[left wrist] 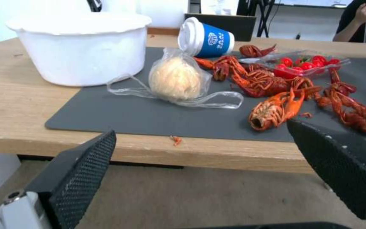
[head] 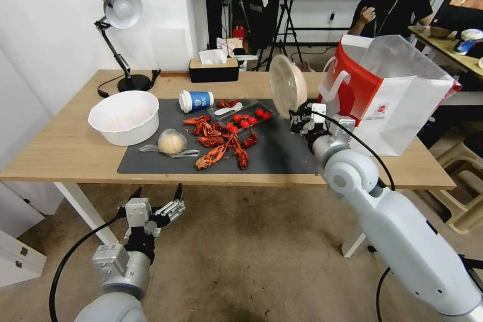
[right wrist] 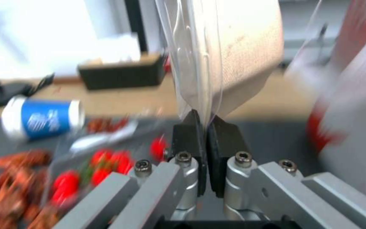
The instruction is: Pick up the trash from the table and place it into the takeout bag.
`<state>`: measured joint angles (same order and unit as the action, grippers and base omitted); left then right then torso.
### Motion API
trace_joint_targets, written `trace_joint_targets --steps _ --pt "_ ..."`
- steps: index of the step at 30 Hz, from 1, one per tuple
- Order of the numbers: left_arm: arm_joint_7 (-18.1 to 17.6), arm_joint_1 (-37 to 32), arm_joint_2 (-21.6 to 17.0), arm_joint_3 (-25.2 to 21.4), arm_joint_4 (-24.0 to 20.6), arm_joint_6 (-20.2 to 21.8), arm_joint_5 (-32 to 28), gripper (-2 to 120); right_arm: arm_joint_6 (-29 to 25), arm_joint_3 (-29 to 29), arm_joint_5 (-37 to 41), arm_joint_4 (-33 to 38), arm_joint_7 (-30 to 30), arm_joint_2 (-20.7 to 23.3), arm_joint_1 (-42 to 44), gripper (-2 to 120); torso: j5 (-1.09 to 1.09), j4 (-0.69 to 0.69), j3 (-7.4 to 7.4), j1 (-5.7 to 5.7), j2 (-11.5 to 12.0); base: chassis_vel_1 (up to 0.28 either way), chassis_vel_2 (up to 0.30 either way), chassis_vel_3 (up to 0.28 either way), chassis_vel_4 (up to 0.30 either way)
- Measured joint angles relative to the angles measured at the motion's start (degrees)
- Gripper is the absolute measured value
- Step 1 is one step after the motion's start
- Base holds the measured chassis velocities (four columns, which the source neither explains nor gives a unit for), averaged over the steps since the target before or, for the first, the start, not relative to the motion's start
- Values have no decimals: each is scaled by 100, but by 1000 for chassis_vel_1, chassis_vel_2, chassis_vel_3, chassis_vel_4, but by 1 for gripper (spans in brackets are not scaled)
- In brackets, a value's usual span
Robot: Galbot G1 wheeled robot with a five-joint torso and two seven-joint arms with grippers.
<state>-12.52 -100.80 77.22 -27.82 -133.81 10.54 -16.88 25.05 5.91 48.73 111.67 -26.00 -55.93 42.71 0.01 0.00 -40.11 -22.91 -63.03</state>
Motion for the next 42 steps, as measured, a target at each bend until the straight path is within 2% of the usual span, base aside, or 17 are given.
trace_joint_targets --steps 8,13,18,28,30,32,34,36,37,42 --pt "0 17 -3 3 0 5 -8 100 27 383 -292 242 -33 577 -421 0 -1 0 0 0 0 0 0 0 0" --pt "33 16 3 17 -15 39 -11 100 265 762 -328 394 -402 1046 -585 0 0 -1 0 0 0 0 0 0 0" --pt "35 19 4 33 -15 44 -8 100 540 1033 -1 479 -736 1425 -644 0 1 0 0 0 0 0 0 0 0" --pt "43 11 11 61 -36 44 12 100 838 1191 417 474 -1120 1656 -613 0 0 0 0 0 0 0 0 0 0" --pt "103 -12 14 59 -64 44 21 100 871 1209 700 458 -1279 1669 -601 0 -1 1 0 0 0 0 0 0 0" --pt "112 -30 27 61 -90 61 22 100 876 1214 749 450 -1301 1668 -542 9 0 1 0 0 0 0 0 0 0" --pt "118 -38 28 62 -101 71 22 100 881 1218 753 447 -1310 1659 -515 11 -1 0 0 0 0 0 0 0 0" --pt "129 -45 18 62 -117 81 19 100 887 1221 750 442 -1331 1617 -460 22 0 0 0 0 0 0 0 0 0" --pt "129 -45 18 62 -117 81 19 100 887 1221 750 442 -1331 1617 -460 22 0 0 0 0 0 0 0 0 0" --pt "135 -44 -5 55 -152 97 13 100 896 1221 703 454 -1321 1588 -425 43 -1 0 0 0 0 0 0 0 0"
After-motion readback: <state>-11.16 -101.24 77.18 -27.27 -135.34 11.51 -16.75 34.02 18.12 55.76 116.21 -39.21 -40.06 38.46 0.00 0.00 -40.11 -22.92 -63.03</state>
